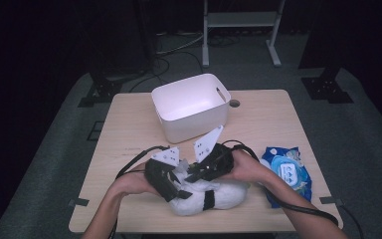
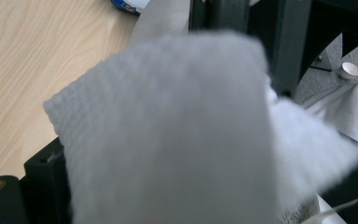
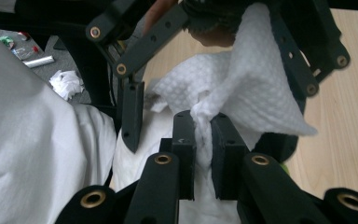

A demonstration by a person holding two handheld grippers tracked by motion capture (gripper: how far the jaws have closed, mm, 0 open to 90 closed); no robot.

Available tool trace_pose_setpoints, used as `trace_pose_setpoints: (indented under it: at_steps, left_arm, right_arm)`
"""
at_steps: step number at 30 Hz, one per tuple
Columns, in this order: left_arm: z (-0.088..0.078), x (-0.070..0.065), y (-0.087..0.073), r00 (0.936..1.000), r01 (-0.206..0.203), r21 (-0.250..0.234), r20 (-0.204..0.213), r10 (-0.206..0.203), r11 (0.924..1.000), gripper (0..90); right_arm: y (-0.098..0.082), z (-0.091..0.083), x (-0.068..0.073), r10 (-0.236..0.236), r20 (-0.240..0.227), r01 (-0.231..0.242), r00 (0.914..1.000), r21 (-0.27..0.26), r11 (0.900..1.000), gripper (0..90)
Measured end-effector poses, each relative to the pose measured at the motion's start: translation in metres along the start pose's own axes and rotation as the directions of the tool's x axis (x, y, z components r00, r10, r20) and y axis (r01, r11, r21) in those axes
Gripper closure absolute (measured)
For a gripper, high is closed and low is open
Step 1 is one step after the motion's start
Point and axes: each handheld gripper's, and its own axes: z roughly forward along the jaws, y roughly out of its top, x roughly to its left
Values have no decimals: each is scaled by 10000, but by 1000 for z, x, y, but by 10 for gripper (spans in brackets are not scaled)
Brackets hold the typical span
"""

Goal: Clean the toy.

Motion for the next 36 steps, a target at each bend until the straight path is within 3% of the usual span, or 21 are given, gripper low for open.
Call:
trace_pose_setpoints:
  at_steps: [8, 10, 13, 22, 32, 36]
  left_arm:
    - [0, -1, 1, 10000, -59, 163, -46, 60, 9998, 37]
    - [1, -2, 2, 9999, -133, 226, -50, 134, 9997, 36]
    - [5, -4, 5, 9997, -253, 289, -3, 253, 9993, 35]
    - [10, -7, 5, 9990, -452, 676, 30, 451, 9967, 52]
    - [4, -4, 3, 9977, -648, 121, -188, 651, 9978, 328]
    - [3, -2, 10, 9913, -1205, 35, -528, 1205, 9927, 385]
  right_arm:
    - [-23, -18, -2, 498, 388, -518, 9980, 524, 9973, 806]
    - [-38, -27, -4, 793, 608, -849, 9950, 955, 9918, 805]
    - [-47, -34, -3, 1120, 618, -1174, 9918, 933, 9887, 804]
    - [-50, -21, -1, 1215, 253, -1235, 9923, 993, 9874, 800]
    - [-50, -26, -5, 1326, 448, -1365, 9902, 1006, 9855, 799]
    - [-52, -29, -9, 1473, 610, -1528, 9872, 976, 9834, 799]
